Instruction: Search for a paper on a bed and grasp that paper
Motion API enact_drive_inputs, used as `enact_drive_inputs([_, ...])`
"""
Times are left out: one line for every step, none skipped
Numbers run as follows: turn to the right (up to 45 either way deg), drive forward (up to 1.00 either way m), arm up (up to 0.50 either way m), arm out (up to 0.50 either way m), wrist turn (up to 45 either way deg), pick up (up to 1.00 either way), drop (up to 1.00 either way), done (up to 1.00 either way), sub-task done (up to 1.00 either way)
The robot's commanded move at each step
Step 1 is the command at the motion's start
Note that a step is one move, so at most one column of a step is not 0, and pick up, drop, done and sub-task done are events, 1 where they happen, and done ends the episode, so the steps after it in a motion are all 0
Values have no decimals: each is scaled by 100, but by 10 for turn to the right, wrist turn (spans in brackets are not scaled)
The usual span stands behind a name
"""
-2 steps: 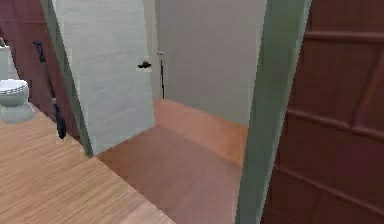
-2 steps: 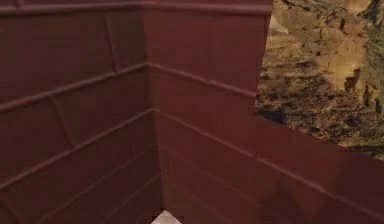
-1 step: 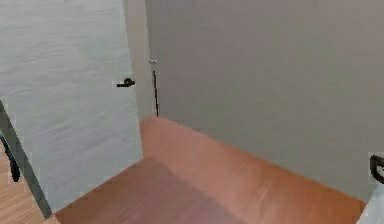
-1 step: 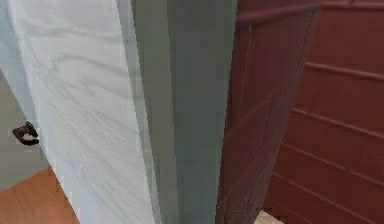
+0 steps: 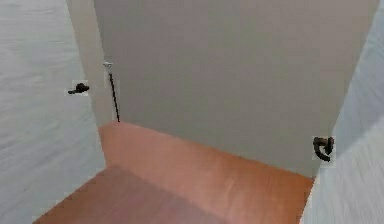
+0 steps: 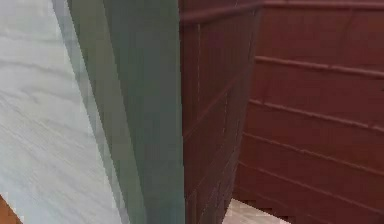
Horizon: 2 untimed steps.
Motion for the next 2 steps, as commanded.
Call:
enact_drive_inputs([0,75,0,0,0,0,0,0,0])
enact_drive_inputs([210,0,0,0,0,0,0,0,0])
